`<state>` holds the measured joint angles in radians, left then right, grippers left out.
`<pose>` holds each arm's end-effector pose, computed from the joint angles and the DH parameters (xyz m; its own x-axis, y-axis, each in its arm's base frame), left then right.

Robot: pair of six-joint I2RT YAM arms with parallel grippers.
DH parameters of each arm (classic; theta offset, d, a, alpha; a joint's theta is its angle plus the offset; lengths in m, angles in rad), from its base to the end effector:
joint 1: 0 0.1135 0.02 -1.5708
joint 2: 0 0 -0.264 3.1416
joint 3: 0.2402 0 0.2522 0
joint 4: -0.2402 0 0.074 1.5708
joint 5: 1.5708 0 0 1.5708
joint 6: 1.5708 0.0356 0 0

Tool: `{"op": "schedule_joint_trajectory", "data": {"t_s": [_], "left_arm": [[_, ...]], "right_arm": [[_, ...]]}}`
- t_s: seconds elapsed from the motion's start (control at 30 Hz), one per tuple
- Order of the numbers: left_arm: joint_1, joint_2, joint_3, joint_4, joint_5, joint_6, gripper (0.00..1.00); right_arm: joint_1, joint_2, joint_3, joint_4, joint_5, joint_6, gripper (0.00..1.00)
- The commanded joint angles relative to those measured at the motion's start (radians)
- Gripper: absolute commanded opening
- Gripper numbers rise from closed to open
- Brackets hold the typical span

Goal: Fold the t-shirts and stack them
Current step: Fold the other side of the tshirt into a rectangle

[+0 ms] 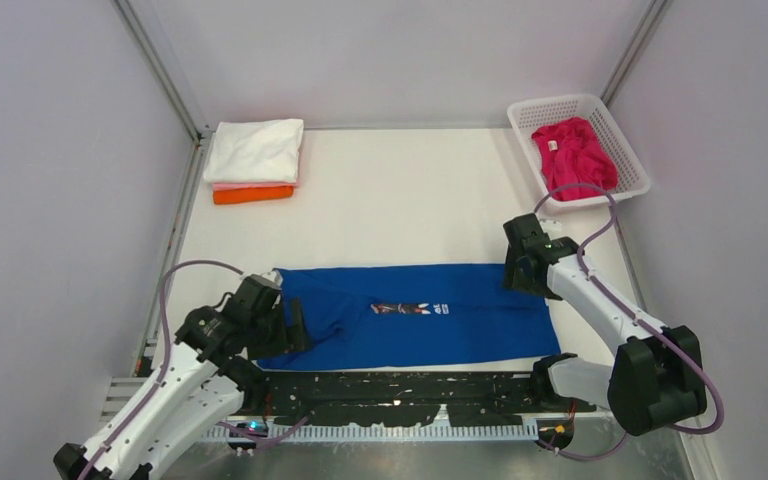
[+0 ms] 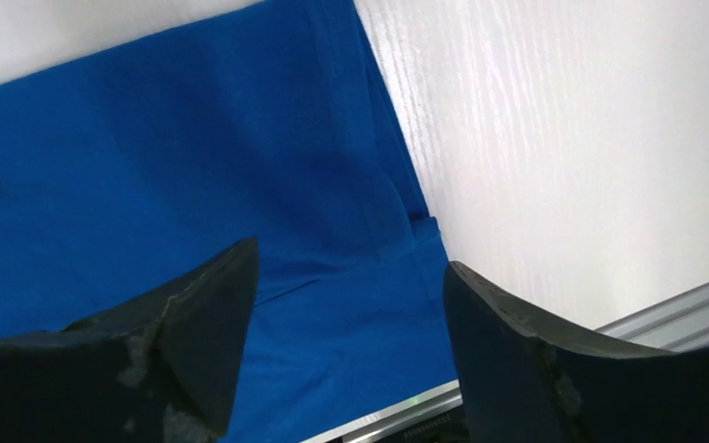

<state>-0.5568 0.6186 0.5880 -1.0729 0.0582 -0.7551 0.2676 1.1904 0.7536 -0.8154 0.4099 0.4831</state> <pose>0.0846 -0.0551 0.2213 -0.9288 -0.2278 -0.2924 -0.1191 0.9304 -0.3466 0.1993 0.0399 0.2081 -0.8678 0.2039 -0.4532 0.3173 0.9292 -0.1896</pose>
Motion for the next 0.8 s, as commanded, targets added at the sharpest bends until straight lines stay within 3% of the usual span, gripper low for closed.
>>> {"op": "schedule_joint_trajectory", "data": {"t_s": [0.0,0.03,0.1,0.17,0.27,0.33,0.47,0.63,0.77], "left_arm": [[-0.005,-0.029,0.134,-0.216,-0.119,-0.057,0.88],[-0.004,-0.027,0.161,-0.201,-0.125,-0.049,0.98],[-0.004,-0.015,0.194,-0.114,-0.097,-0.021,1.00],[-0.005,0.004,0.187,0.003,-0.050,-0.002,1.00],[-0.004,0.064,0.153,0.189,-0.016,0.004,1.00],[-0.002,0.125,0.156,0.278,-0.047,0.023,1.00],[0.072,0.246,0.158,0.397,-0.016,0.026,0.99],[0.299,0.370,0.043,0.638,0.183,-0.003,1.00],[0.342,0.513,0.007,0.748,0.247,-0.029,1.00]], "right_arm": [[0.003,-0.044,0.043,-0.041,0.067,0.031,0.84],[0.004,-0.051,0.053,-0.035,0.060,0.023,0.89],[0.005,-0.088,0.058,0.016,-0.018,-0.020,0.92],[0.005,-0.140,0.038,0.110,-0.191,-0.085,0.94],[0.011,-0.217,-0.026,0.330,-0.592,-0.144,0.95],[0.062,-0.232,-0.071,0.444,-0.722,-0.162,0.95],[0.325,-0.175,-0.080,0.592,-0.705,-0.214,0.93],[0.660,0.026,-0.049,0.785,-0.604,-0.270,0.78],[0.864,0.215,0.054,0.847,-0.502,-0.374,0.65]]}}
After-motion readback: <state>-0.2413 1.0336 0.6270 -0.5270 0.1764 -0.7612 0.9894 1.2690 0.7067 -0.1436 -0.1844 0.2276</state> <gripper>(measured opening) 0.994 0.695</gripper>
